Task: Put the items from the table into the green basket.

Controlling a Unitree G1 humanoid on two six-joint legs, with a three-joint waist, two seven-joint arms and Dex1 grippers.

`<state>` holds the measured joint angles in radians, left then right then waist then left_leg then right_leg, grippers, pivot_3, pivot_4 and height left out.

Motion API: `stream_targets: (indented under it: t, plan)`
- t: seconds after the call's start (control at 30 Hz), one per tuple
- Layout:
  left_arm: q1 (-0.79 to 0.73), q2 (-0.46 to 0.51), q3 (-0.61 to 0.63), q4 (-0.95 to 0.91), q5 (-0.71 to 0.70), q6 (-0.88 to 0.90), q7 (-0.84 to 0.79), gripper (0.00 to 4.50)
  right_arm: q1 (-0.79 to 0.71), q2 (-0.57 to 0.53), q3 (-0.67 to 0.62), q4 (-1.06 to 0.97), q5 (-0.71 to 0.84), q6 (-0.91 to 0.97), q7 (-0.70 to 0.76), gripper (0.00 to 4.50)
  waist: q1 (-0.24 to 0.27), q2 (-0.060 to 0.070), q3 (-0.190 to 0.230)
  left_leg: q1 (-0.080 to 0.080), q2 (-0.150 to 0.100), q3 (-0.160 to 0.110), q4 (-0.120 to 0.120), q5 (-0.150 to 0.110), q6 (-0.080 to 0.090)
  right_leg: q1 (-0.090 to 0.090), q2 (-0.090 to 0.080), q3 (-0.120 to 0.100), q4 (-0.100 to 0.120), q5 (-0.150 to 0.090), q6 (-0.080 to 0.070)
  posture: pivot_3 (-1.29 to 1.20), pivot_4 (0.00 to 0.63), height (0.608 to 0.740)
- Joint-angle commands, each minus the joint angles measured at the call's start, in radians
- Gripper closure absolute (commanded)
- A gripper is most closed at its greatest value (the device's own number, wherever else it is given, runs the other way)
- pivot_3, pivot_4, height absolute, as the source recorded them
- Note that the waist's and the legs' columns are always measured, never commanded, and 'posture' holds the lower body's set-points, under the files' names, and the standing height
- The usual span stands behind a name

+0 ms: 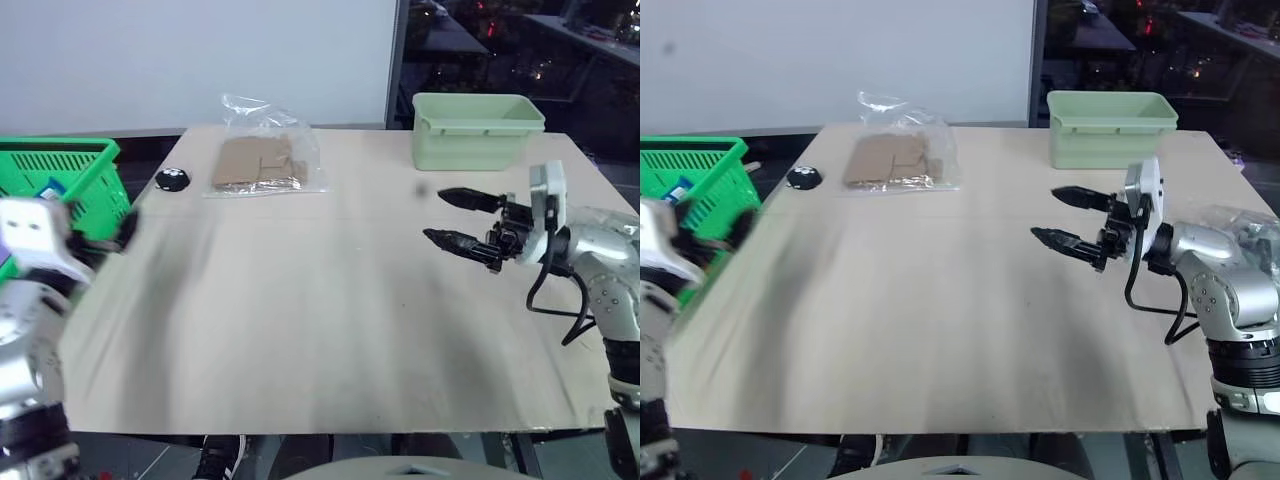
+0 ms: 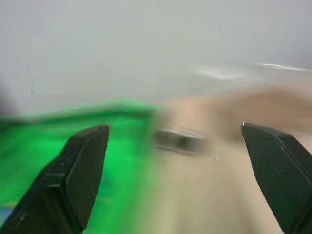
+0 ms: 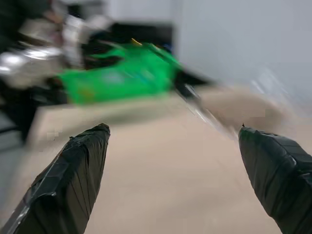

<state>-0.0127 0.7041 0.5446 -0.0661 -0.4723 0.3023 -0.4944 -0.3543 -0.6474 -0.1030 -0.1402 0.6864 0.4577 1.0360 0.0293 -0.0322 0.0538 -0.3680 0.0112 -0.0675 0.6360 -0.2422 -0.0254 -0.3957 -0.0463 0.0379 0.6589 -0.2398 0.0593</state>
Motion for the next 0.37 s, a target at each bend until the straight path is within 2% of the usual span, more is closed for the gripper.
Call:
stream_targets:
  t: [0.03, 0.2, 0.37]
  plan:
    - [0.109, -0.096, -0.149, -0.254, -0.024, 0.071, 0.013, 0.02, 0.090, -0.006, -0.083, 0.090, -0.090, -0.148, -0.013, 0.00, -0.003, 0.002, -0.001, 0.001, 0.000, 0.000, 0.000, 0.000, 0.000, 0.001, 0.000, 0.000, 0.000, 0.000, 0.000, 0.09, 0.000, 0.740]
    - [0.195, -0.195, -0.341, -0.329, 0.048, 0.082, 0.026, 0.02, 0.181, 0.016, -0.106, 0.197, -0.177, -0.268, -0.048, 0.00, -0.012, 0.004, -0.002, 0.007, -0.001, 0.007, 0.001, 0.000, 0.001, 0.005, 0.000, 0.006, -0.001, -0.003, 0.000, 0.07, 0.000, 0.740]
    - [0.221, -0.221, -0.394, -0.321, 0.090, 0.066, 0.020, 0.02, 0.234, 0.031, -0.110, 0.210, -0.213, -0.330, -0.066, 0.00, -0.021, 0.006, -0.002, 0.009, 0.000, 0.007, 0.002, 0.000, 0.001, 0.005, 0.003, 0.010, 0.000, -0.004, -0.001, 0.05, 0.000, 0.740]
